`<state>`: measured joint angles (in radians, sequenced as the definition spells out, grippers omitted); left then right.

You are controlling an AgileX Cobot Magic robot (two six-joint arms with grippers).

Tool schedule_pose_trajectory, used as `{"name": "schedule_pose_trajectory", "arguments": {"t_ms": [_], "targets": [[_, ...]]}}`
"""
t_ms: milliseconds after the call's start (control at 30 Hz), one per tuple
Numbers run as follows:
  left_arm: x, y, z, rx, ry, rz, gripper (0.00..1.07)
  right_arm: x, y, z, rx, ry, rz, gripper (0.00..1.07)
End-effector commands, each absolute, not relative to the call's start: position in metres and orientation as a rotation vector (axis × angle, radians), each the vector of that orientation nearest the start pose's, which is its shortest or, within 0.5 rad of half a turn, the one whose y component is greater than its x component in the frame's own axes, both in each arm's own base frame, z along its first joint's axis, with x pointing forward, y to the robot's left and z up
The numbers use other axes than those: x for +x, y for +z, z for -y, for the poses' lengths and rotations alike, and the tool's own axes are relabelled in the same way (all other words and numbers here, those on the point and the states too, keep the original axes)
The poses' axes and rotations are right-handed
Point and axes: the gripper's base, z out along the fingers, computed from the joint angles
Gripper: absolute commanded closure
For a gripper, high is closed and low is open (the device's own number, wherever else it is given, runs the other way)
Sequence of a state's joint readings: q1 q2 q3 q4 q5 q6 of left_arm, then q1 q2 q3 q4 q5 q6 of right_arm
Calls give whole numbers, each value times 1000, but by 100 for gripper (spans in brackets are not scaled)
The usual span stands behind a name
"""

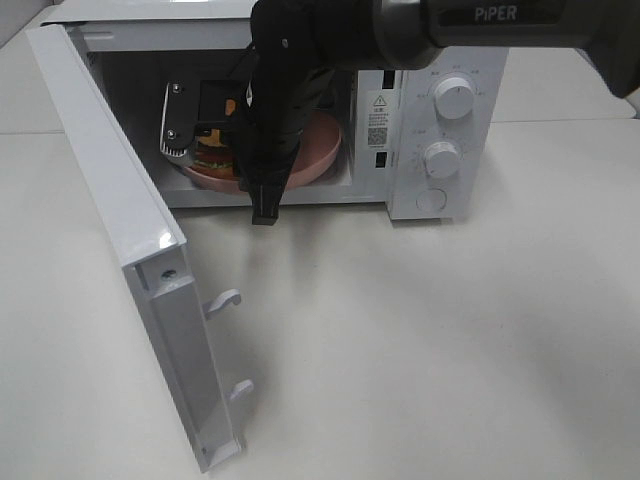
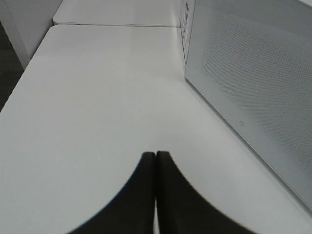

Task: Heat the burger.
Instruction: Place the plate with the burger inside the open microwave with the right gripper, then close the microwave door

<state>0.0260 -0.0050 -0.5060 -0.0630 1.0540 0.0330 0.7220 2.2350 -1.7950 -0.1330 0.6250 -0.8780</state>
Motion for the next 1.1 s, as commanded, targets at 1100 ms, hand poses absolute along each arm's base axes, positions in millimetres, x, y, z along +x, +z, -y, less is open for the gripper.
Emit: {"name": "schedule_pose_trajectory", "arguments": {"t_ms": [1100], "targets": [[-8, 280, 6, 9, -42, -1994, 106, 367, 212, -307, -1237, -19, -2327, 34]]}}
